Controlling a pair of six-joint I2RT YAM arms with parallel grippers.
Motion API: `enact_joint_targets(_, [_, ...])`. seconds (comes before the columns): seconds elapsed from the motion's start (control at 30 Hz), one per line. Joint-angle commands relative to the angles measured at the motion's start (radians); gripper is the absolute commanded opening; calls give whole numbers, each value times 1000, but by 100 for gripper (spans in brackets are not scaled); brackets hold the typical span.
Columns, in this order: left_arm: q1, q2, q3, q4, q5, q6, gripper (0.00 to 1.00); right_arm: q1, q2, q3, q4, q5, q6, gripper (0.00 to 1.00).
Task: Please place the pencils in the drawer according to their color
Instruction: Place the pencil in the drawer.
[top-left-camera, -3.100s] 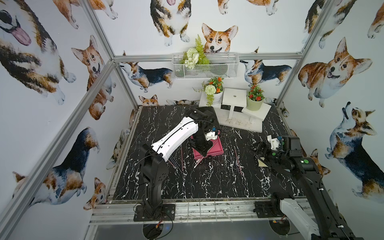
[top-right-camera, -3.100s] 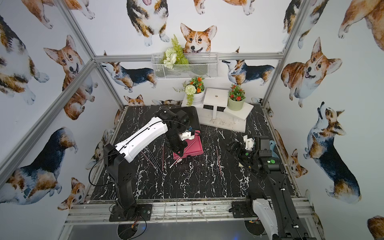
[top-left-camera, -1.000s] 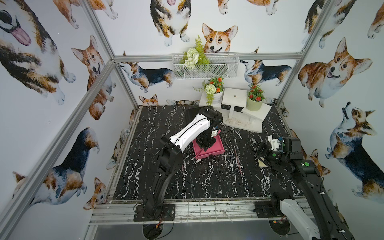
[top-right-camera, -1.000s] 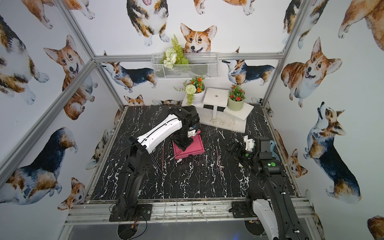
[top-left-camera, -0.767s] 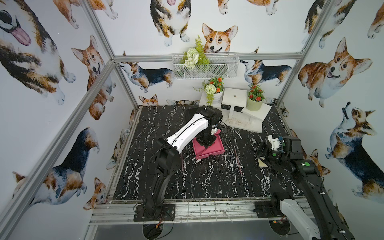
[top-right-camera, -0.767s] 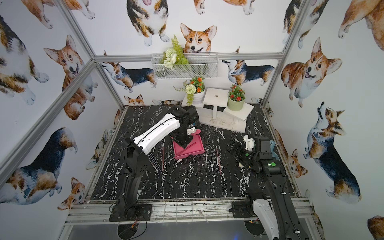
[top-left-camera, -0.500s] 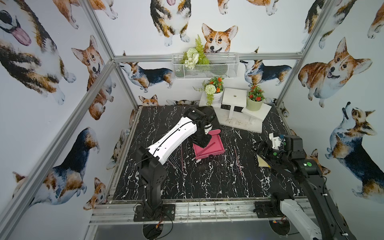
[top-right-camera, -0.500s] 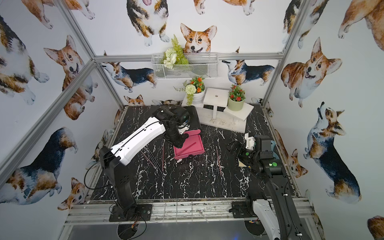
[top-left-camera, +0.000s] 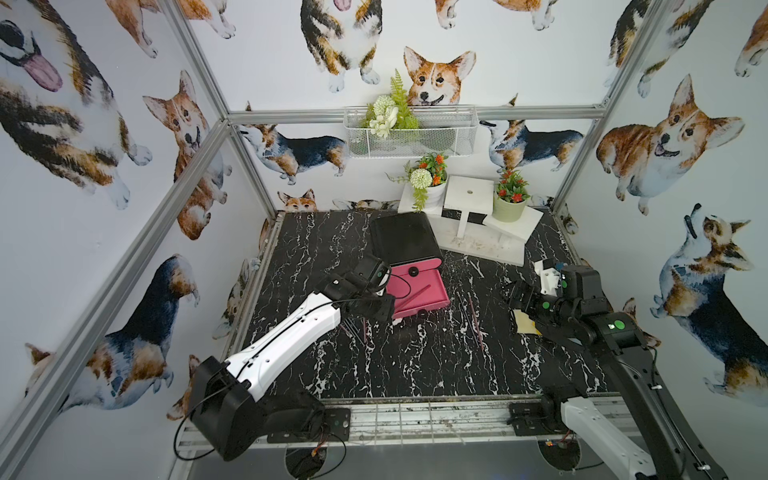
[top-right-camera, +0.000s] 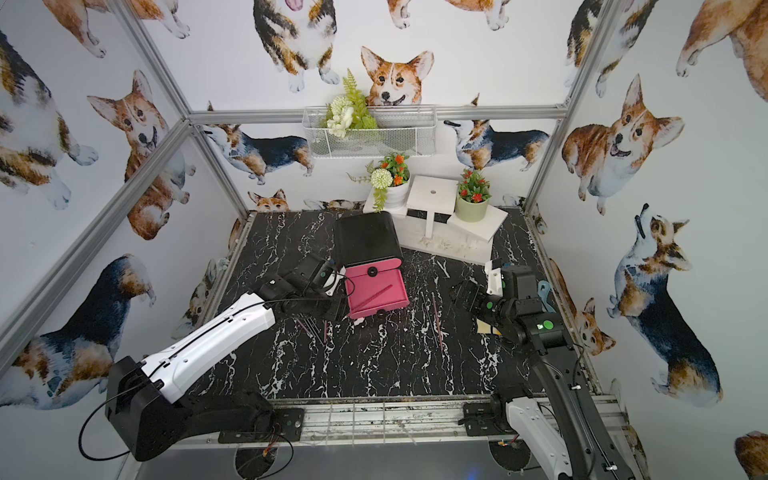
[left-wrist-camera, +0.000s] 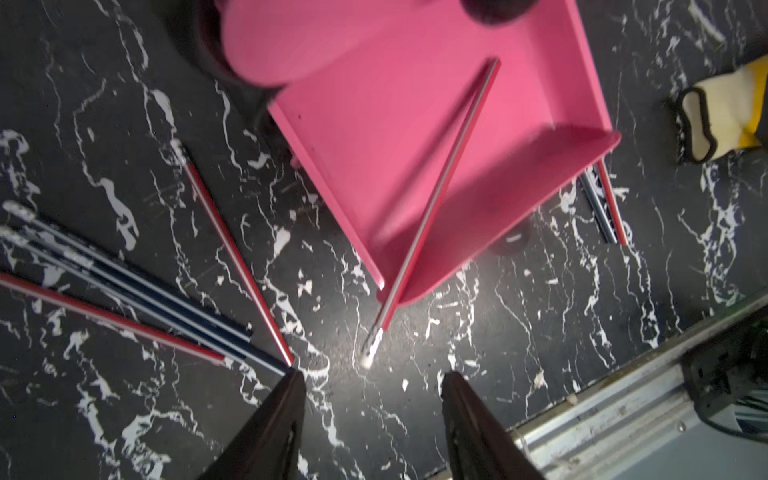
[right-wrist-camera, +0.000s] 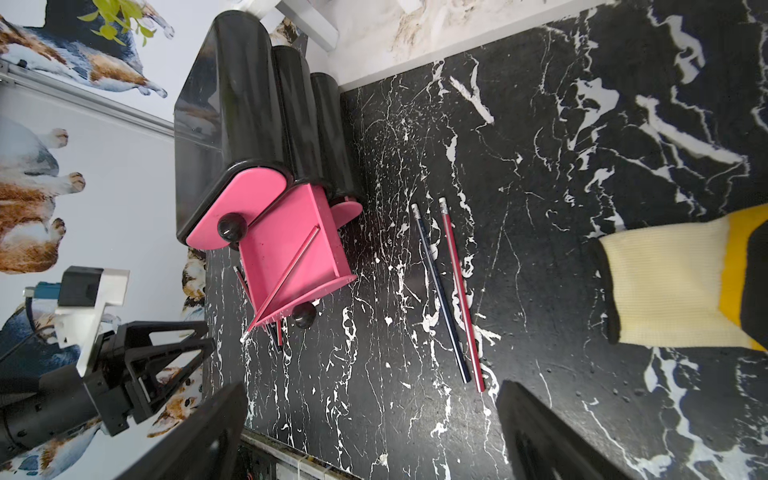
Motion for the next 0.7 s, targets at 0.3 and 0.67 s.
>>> enact_joint_targets(0.3, [33,107,8,3,88,105,44,4,-21,1,-11,29,13,100])
enact_joint_targets(0.67, [36,142,-18,-41,143,108,39,4,-13,-6,2,20,12,100])
